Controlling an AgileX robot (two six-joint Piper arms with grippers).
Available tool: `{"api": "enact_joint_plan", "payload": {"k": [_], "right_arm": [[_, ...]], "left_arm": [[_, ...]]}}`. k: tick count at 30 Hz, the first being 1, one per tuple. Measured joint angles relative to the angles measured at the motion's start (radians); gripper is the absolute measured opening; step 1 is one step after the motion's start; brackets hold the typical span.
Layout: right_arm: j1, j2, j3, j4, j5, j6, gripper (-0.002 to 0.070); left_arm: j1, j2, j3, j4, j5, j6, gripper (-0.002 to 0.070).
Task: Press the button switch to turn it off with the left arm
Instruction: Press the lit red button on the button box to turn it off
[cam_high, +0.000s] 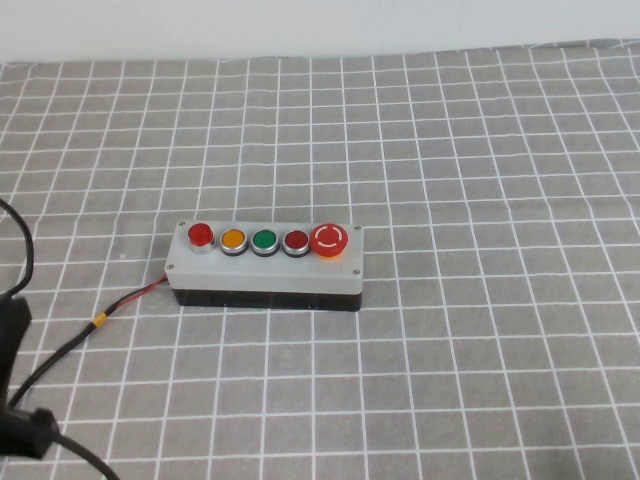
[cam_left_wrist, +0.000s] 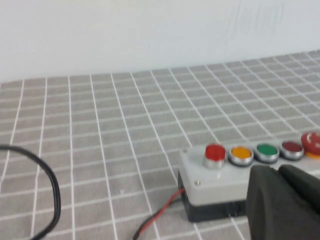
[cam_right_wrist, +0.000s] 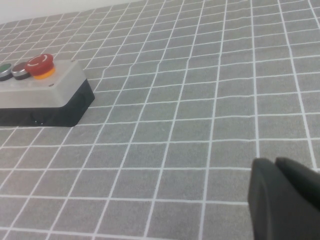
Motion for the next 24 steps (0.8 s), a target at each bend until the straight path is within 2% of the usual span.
{"api": "enact_joint_plan", "payload": {"k": [17,24], "right_arm": [[0.0,0.0,0.0,0.0,0.0,0.0,-0.0017],[0.0,0.0,0.0,0.0,0.0,0.0,-0.0017]], "left_arm": [[0.0,-0.005,0.072,0.019,0.051,-0.002,-0.0003],[0.0,-0.151,0.23,0.039,-0.197,-0.006,-0.0003]]}}
